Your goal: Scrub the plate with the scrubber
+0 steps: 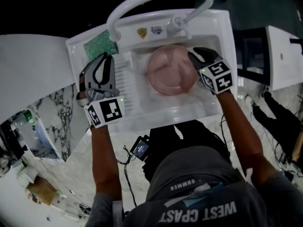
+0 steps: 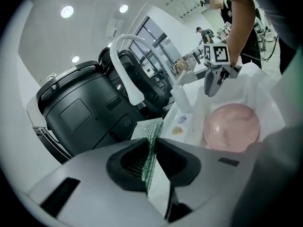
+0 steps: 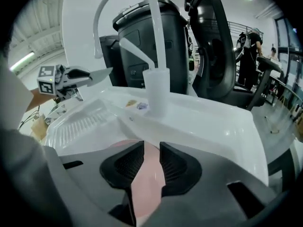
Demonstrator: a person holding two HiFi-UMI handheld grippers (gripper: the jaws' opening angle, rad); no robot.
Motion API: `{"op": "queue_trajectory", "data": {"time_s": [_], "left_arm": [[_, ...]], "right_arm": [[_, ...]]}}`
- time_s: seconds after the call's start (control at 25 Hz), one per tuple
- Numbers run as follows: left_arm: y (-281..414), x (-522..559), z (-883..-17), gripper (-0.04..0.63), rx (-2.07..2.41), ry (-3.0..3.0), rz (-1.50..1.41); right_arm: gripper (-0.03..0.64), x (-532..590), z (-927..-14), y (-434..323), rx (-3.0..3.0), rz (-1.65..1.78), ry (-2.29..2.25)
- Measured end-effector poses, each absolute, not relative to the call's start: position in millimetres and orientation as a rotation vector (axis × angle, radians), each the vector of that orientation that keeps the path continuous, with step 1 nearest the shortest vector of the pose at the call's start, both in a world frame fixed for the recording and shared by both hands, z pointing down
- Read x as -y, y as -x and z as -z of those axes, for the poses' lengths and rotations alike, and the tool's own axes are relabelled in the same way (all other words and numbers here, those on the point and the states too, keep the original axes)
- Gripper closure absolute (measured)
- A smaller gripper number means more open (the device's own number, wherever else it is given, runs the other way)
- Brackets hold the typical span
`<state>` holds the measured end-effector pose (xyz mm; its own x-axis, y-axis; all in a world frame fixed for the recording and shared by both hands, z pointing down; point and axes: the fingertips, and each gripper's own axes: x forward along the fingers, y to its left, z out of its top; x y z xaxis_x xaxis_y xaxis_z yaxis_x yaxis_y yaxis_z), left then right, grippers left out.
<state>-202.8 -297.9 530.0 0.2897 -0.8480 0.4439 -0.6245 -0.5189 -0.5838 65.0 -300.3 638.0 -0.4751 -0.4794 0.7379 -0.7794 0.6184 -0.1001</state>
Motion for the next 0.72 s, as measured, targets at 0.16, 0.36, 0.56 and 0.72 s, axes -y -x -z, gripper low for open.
{"op": "queue_trajectory", "data": {"time_s": [0.16,0.36,0.56,0.72], "left_arm": [[199,280,-521,0.535,-1.344,2.294,1.047],[192,258,-517,0.535,-1.357,2.335,1.026],[180,243,-517,0.535,-1.331,2.383,1.017],[172,232,-518,0.535,-1.316,2.421,0.994]], "right_arm": [[0.488,307,-675,-65,2.107,-0.615,-0.962],[0.483,317,-721,-69,2.023,-0.655,-0.932],[0.483,316,-765,-79,1.923,-0.711,-0.901],[0.483,316,-780,-82,1.885,-0.715,-0.872]]}}
